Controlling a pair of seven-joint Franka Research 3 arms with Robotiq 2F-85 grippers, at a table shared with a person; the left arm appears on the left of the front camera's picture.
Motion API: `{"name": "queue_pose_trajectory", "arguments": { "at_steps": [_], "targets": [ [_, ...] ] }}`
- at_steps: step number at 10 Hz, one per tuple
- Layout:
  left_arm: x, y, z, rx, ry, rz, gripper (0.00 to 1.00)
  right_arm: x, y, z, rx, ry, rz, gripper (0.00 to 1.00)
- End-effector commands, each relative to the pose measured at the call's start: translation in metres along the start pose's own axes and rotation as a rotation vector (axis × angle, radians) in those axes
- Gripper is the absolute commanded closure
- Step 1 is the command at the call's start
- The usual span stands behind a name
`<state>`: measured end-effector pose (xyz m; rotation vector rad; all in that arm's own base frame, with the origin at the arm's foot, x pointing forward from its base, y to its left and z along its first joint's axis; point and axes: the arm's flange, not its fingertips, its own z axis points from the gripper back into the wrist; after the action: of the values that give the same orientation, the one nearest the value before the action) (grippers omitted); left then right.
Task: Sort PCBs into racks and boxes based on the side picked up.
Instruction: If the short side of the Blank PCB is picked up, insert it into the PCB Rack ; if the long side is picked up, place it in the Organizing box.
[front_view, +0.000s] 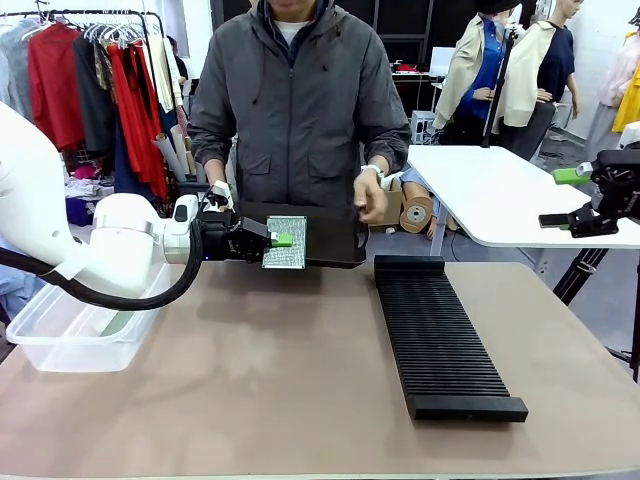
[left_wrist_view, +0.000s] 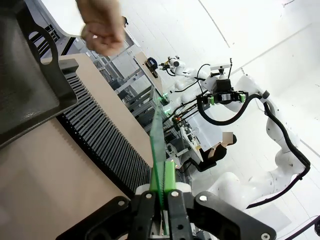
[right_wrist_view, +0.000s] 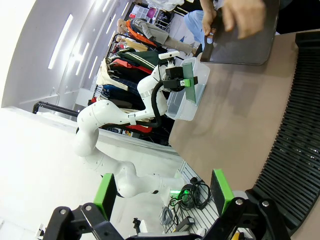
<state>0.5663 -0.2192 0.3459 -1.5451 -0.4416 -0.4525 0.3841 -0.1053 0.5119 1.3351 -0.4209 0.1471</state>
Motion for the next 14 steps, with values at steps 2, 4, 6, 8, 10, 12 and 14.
{"name": "queue_pose_trajectory", "arguments": {
  "at_steps": [2,4,6,8,10,12,14],
  "targets": [
    [0.001,-0.001,-0.001,-0.005,-0.005,-0.001,1.00,-0.002,0.000,-0.001,-0.005,-0.009,0.016,0.00],
    [0.001,-0.001,-0.001,-0.005,-0.005,-0.001,1.00,-0.002,0.000,-0.001,-0.005,-0.009,0.016,0.00],
    [0.001,-0.001,-0.001,-0.005,-0.005,-0.001,1.00,-0.002,0.000,-0.001,-0.005,-0.009,0.016,0.00],
    [0.001,-0.001,-0.001,-0.005,-0.005,-0.001,1.00,-0.002,0.000,-0.001,-0.005,-0.009,0.016,0.00],
    [0.000,0.000,0.000,0.000,0.000,0.000,1.00,-0.002,0.000,-0.001,-0.005,-0.009,0.016,0.00],
    [0.001,-0.004,0.003,0.004,-0.005,0.003,1.00,-0.002,0.000,-0.001,-0.005,-0.009,0.016,0.00],
    [0.006,-0.014,0.011,0.008,-0.010,0.002,1.00,-0.002,0.000,-0.001,-0.005,-0.009,0.016,0.00]
  ]
}}
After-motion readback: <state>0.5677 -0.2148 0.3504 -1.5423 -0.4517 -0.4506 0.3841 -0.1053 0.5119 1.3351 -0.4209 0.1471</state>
